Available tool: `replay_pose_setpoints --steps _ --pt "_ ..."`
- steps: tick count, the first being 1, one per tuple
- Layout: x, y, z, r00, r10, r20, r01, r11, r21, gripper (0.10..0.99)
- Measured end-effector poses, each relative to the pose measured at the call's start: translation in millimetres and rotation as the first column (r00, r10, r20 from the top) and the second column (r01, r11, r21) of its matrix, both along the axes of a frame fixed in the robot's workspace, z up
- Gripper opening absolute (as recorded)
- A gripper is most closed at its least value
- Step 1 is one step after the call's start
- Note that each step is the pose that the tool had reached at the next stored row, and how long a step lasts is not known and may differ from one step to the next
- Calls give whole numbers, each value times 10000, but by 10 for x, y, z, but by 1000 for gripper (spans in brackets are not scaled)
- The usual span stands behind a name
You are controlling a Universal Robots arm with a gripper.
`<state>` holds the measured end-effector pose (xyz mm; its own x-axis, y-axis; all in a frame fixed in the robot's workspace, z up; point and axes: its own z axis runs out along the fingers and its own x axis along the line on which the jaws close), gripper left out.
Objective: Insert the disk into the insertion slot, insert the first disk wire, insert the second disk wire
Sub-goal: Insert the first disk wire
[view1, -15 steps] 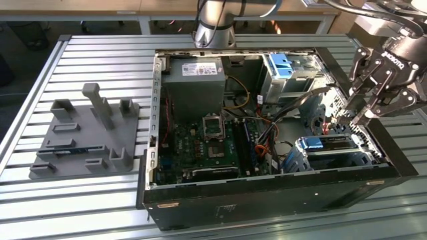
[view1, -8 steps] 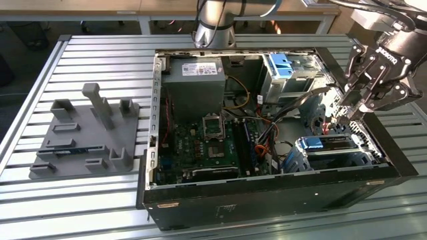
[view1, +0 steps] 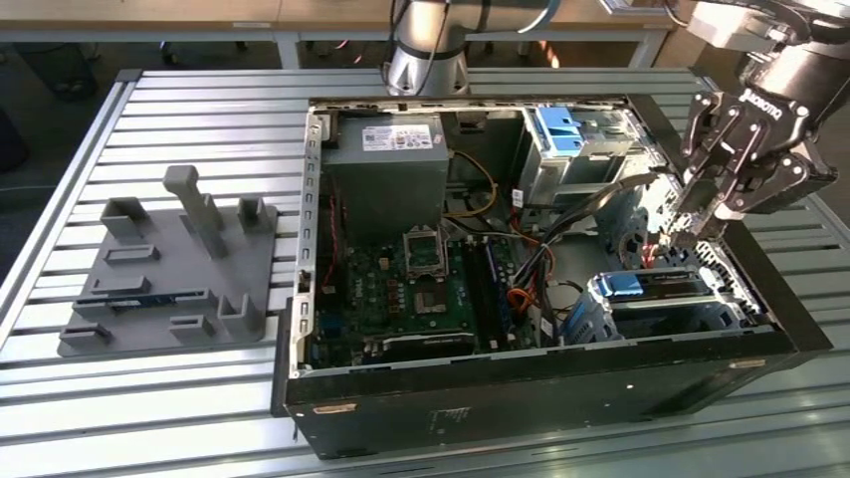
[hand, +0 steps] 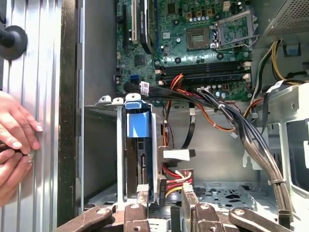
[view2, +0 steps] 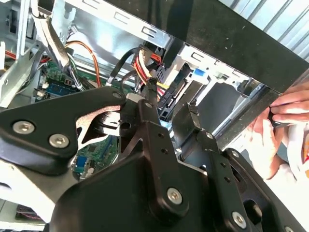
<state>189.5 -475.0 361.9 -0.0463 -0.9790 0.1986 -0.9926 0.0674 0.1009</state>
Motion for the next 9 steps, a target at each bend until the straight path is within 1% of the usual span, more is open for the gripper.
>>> replay_pose_setpoints --steps 2,3,7,8,9 --pt "0 47 -19 10000 0 0 0 9998 -185 408" --pt "0 56 -25 10000 0 -1 0 9995 -313 408" --pt "0 61 -37 10000 -1 0 1 9960 -894 408" --pt "0 67 -48 10000 0 -1 0 9953 -972 408" --pt "-1 70 -66 10000 -1 0 1 9949 -1007 408"
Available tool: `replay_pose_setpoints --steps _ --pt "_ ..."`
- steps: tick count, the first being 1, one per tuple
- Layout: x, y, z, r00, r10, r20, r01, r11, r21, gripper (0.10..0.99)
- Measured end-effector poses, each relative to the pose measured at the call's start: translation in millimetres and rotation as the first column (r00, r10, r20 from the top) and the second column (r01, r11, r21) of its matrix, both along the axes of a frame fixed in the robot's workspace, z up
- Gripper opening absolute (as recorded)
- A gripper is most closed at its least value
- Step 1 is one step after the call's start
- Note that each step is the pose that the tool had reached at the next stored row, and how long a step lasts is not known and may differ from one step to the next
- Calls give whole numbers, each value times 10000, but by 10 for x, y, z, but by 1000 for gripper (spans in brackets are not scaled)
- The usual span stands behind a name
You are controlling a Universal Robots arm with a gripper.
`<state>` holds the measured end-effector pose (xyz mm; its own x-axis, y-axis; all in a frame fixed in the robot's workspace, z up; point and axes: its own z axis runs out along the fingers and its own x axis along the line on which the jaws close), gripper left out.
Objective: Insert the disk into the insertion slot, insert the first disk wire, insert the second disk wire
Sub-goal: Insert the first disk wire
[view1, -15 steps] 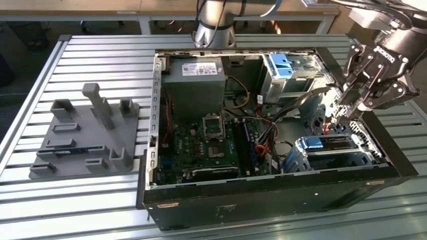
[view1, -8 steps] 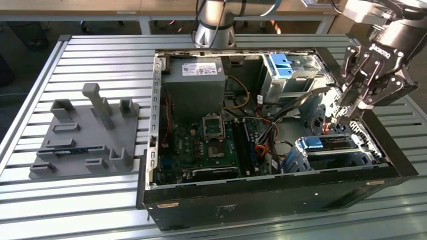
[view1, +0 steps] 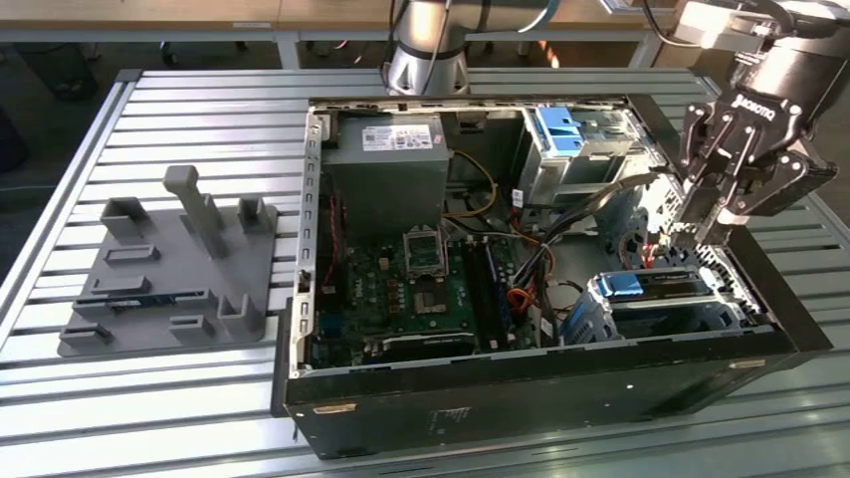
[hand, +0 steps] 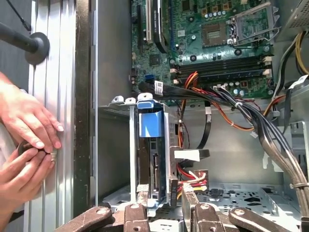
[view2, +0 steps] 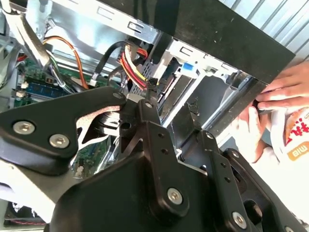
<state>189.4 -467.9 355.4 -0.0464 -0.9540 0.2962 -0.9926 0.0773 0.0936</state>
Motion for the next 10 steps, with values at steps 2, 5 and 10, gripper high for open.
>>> replay_pose_setpoints --steps 2,5,10 --pt "0 6 -36 10000 0 0 0 10000 -35 408" --pt "0 9 -57 10000 0 0 0 9999 -108 408" --pt "-16 12 -70 10000 1 6 -1 9999 -156 408"
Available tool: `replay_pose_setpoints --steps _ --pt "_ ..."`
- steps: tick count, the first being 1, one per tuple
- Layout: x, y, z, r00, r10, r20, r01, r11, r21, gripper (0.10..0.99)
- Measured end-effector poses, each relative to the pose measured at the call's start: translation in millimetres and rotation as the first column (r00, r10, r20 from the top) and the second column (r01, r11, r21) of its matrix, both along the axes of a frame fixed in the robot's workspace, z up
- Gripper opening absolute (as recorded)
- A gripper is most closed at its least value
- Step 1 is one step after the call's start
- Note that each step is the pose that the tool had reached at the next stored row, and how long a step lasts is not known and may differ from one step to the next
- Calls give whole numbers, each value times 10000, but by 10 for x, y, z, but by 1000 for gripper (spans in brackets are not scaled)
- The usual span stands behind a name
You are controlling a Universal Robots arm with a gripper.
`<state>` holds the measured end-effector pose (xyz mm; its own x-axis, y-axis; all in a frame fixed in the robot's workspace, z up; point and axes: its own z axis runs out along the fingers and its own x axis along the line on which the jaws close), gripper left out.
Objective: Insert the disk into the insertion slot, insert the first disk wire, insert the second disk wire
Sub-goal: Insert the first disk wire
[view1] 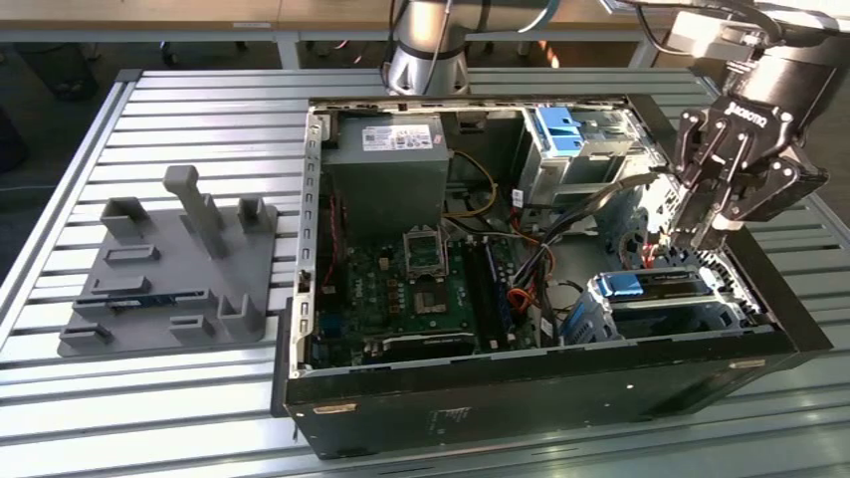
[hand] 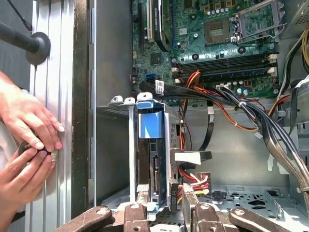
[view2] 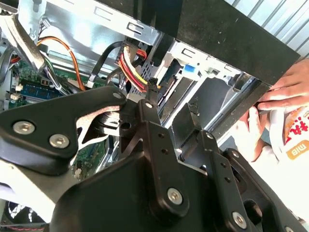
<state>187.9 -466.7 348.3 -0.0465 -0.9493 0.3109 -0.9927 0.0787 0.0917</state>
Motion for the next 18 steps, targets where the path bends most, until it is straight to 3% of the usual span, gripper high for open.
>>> replay_pose_setpoints --steps 18 --pt "-25 0 -39 9999 0 168 0 10000 -6 408"
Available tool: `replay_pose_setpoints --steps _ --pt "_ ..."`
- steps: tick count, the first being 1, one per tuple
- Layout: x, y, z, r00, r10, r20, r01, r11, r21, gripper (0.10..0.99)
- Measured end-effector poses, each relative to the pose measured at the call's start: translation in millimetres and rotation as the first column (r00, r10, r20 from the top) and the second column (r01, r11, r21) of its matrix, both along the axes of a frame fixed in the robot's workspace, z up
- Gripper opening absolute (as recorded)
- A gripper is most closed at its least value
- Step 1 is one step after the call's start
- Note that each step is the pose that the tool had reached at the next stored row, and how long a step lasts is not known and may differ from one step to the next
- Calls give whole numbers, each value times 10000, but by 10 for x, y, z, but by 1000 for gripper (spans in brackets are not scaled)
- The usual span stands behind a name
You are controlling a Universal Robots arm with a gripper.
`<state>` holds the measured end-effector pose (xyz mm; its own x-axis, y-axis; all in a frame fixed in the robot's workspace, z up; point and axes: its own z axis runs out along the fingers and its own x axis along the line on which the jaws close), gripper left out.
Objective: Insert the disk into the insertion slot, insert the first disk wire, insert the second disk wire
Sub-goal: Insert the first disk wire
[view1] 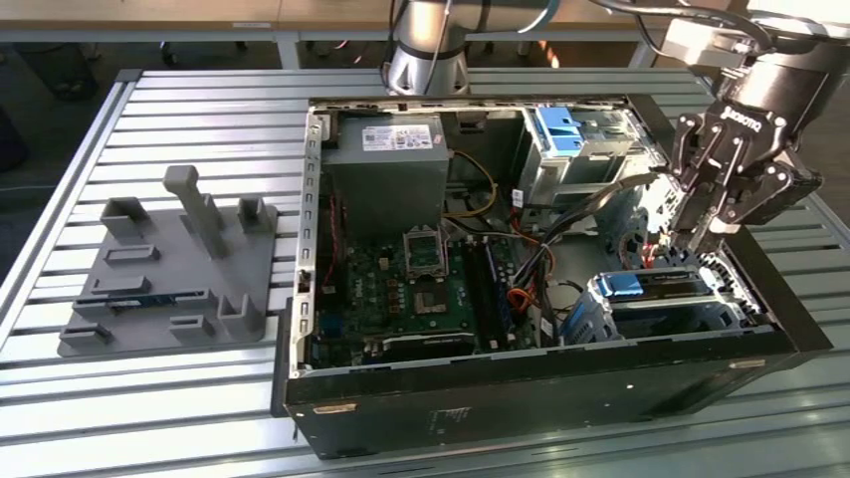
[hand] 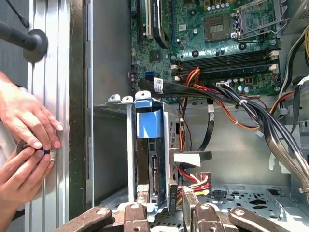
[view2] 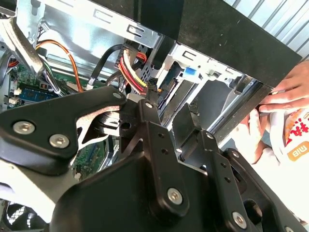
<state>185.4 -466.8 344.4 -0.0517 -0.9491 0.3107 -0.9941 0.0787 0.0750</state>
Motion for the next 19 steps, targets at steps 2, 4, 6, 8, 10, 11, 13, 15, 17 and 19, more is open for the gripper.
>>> replay_pose_setpoints --steps 2,4,6,8,10,11,13,15,17,19 --pt "-2 -1 -1 10000 -2 12 2 10000 0 396" --pt "-5 -4 -2 10000 -6 21 6 10000 -1 329" --pt "-7 -10 -7 10000 -10 26 10 10000 1 208" --pt "-9 -14 -14 10000 -18 29 18 10000 0 165" --pt "-10 -14 -20 10000 -21 31 21 10000 -2 165" --pt "-10 -14 -23 10000 -21 32 21 10000 -2 165" --pt "-10 -14 -26 10000 -21 31 21 10000 -1 165" --pt "-10 -14 -27 10000 -20 31 20 10000 0 165" --pt "-10 -13 -28 10000 -21 31 21 10000 1 165" --pt "-10 -12 -27 10000 -21 31 21 10000 0 165"
